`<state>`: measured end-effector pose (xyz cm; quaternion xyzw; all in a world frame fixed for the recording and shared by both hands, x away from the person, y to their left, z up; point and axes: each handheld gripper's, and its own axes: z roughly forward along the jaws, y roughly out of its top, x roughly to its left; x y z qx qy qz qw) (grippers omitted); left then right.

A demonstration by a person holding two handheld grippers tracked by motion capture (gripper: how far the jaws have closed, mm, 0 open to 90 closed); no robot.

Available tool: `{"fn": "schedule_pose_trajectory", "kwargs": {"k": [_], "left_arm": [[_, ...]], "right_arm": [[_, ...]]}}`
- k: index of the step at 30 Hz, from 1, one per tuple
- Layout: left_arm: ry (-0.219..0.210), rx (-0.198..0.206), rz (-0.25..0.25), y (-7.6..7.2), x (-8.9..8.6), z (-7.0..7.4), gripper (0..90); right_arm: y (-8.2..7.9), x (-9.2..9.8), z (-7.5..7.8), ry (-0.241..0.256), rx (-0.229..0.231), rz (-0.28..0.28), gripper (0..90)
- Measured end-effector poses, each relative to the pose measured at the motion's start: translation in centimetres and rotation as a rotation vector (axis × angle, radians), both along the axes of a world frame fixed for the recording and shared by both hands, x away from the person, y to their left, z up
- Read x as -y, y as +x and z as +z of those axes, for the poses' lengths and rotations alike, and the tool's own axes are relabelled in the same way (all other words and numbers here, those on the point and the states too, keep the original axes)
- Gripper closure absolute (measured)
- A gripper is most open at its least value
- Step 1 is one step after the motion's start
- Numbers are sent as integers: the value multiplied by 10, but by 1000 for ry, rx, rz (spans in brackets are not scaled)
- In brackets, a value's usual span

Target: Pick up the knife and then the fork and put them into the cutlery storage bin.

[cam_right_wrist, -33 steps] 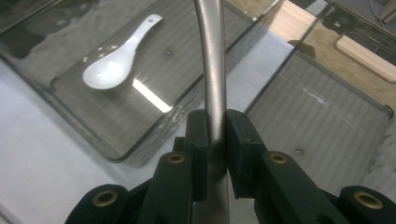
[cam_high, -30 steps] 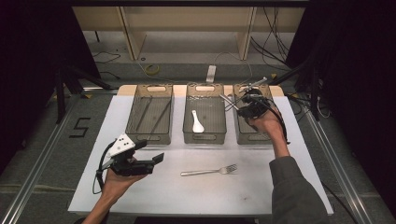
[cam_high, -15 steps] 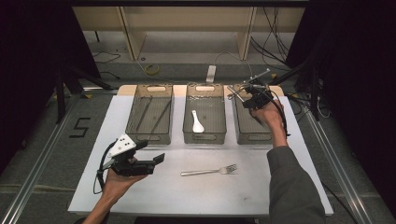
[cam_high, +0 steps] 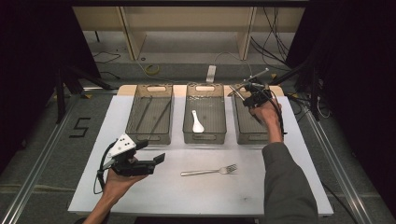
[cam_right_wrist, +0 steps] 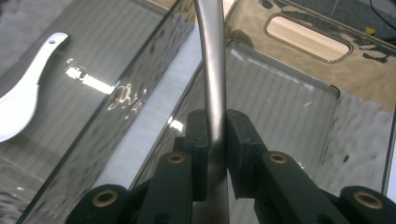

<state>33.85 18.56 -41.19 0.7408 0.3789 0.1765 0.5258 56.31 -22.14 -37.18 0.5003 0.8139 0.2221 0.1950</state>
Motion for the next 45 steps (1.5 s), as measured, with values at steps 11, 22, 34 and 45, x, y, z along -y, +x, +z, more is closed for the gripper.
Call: {"fn": "schedule_pose_trajectory", "kwargs": {"k": [11, 22, 34, 45], "left_arm": [[-2, 1, -1, 0, 0, 0, 158], [3, 1, -3, 0, 0, 0, 158], [4, -9, -10, 0, 0, 0, 160], [8, -8, -7, 0, -1, 0, 158]], "right_arm": [[8, 7, -6, 1, -9, -53, 804], [11, 12, -9, 1, -12, -72, 803], [17, 13, -10, 55, -26, -118, 584], [-8, 1, 15, 98, 17, 38, 389]]}}
